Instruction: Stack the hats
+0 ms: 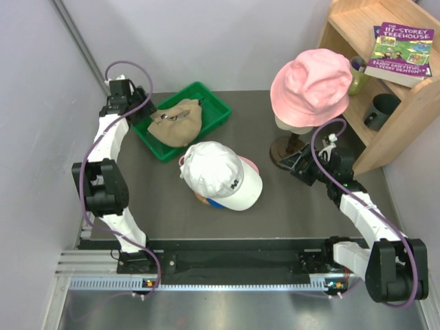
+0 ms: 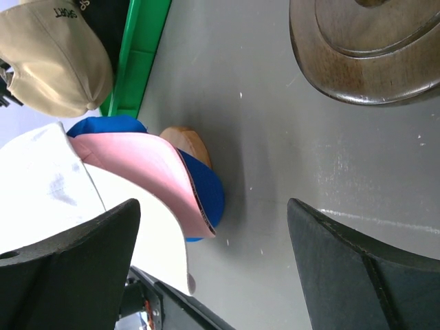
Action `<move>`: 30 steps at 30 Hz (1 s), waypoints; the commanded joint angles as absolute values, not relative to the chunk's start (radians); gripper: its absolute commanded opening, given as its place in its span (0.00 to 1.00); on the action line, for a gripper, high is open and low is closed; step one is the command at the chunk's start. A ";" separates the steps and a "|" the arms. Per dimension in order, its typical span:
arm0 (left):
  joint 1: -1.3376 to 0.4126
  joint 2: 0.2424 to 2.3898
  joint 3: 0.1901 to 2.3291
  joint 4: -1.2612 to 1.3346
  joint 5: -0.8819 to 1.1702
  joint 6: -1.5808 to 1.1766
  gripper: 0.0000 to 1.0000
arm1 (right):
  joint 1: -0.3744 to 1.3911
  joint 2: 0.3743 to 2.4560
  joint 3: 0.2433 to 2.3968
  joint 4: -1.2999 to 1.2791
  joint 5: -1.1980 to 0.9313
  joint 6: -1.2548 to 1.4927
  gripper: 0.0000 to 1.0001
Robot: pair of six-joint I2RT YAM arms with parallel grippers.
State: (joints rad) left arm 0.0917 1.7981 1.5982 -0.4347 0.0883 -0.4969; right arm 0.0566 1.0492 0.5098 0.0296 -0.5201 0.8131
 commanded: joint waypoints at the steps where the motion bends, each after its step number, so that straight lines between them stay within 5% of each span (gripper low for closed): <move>1: 0.095 1.786 1.589 -0.434 0.080 -0.525 0.64 | 0.066 1.039 0.511 0.061 -0.503 0.827 0.87; 2: 0.095 1.787 1.585 -0.423 0.098 -0.525 0.61 | 0.067 1.039 0.511 0.063 -0.497 0.833 0.87; 7: 0.097 1.781 1.582 -0.376 0.115 -0.537 0.15 | 0.081 1.039 0.511 0.063 -0.482 0.841 0.87; 10: 0.104 1.795 1.614 -0.371 0.127 -0.558 0.00 | 0.087 1.043 0.514 0.067 -0.474 0.844 0.87; 30: 0.115 1.805 1.818 -0.014 0.196 -0.701 0.00 | 0.118 1.089 0.541 0.100 -0.453 0.854 0.87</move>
State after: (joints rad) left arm 0.1104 1.8130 1.7180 -0.2070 0.2005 -0.6838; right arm 0.1032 1.0832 0.5102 0.0429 -0.4644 0.8501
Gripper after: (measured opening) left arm 0.026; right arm 0.870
